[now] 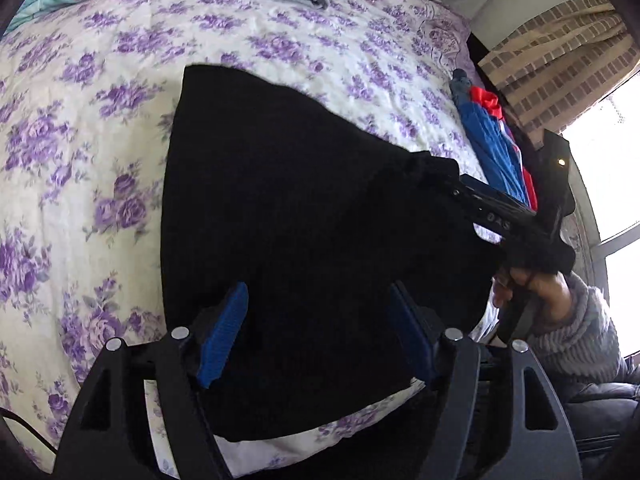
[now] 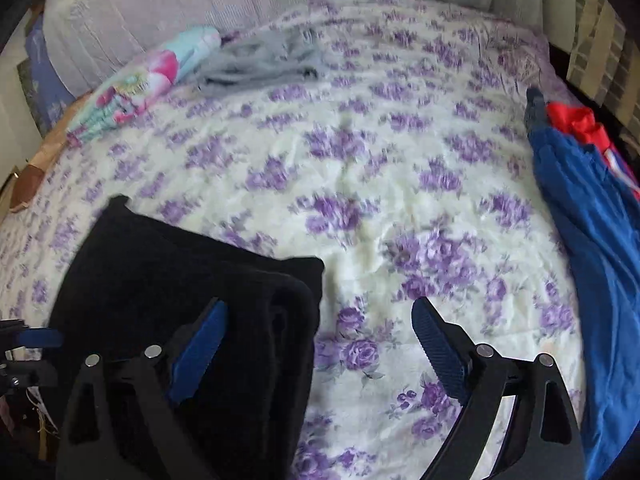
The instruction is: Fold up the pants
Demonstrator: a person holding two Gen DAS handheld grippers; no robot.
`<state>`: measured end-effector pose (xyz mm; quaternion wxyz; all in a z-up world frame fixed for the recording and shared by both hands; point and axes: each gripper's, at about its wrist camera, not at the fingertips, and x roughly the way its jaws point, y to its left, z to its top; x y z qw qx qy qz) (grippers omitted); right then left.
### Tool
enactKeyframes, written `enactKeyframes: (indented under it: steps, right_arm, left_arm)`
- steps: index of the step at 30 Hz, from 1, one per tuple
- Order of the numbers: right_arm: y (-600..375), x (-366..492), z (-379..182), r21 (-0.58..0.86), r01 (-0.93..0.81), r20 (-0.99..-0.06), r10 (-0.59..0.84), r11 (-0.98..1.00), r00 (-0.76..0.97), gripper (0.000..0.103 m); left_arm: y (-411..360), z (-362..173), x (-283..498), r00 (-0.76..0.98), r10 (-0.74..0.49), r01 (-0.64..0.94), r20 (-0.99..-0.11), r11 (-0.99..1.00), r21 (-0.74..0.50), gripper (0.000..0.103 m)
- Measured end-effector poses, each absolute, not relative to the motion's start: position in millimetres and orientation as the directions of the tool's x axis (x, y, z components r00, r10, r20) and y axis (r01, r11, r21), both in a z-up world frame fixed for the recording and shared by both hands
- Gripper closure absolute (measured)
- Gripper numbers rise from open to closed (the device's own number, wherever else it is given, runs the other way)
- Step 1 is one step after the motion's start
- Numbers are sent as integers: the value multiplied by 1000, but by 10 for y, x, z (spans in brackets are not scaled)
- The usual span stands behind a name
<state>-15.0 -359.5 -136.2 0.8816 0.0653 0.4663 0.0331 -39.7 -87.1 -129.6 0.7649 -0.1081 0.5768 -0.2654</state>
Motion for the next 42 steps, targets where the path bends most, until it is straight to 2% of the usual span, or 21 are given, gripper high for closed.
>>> enactKeyframes:
  steps: [2, 5, 7, 11, 14, 17, 18, 21, 25, 32, 38, 42]
  right_arm:
    - [-3709, -132, -1453, 220, 20, -808, 171, 975, 564, 4]
    - [-3672, -171, -1338, 191, 1, -803, 156, 982, 575, 4]
    - [-3661, -298, -1126, 188, -10, -767, 153, 982, 623, 4]
    - [-3581, -687, -752, 185, -98, -714, 202, 978, 670, 4]
    - [-3466, -974, -767, 132, -156, -734, 202, 979, 649, 4]
    - [-3429, -1072, -1115, 54, -138, -815, 124, 989, 566, 4]
    - [-3461, -1064, -1275, 69, -114, -841, 120, 991, 527, 4]
    - [-3613, -1078, -1477, 211, -37, -829, 199, 977, 523, 4]
    - [-3574, -1135, -1316, 171, -51, -820, 171, 984, 546, 4]
    - [-3905, -1053, -1039, 441, -12, -704, 354, 898, 615, 4]
    - [-4010, -686, -1136, 581, -13, -654, 476, 814, 587, 4]
    - [-3988, -499, -1267, 612, -44, -654, 537, 789, 532, 4]
  left_arm:
    - [-858, -1312, -409, 204, -535, 302, -820, 831, -467, 33]
    - [-842, -1224, -461, 234, -528, 324, -816, 834, -447, 34]
    - [-770, -1084, -495, 302, -509, 322, -806, 850, -416, 33]
    - [-488, -921, -483, 363, -540, 268, -759, 841, -470, 26]
    - [-392, -1007, -459, 356, -511, 237, -783, 859, -453, 24]
    - [-326, -1261, -387, 282, -493, 189, -823, 870, -456, 24]
    - [-326, -1336, -369, 262, -478, 181, -838, 878, -444, 24]
    - [-272, -1602, -310, 214, -480, 147, -851, 877, -458, 22]
    - [-246, -1527, -299, 227, -485, 148, -844, 874, -463, 21]
    - [12, -1316, -227, 293, -596, 56, -748, 792, -608, 17]
    - [-196, -1277, -250, 315, -531, 40, -787, 836, -548, 17]
    - [-450, -1244, -344, 336, -471, 37, -816, 872, -489, 17]
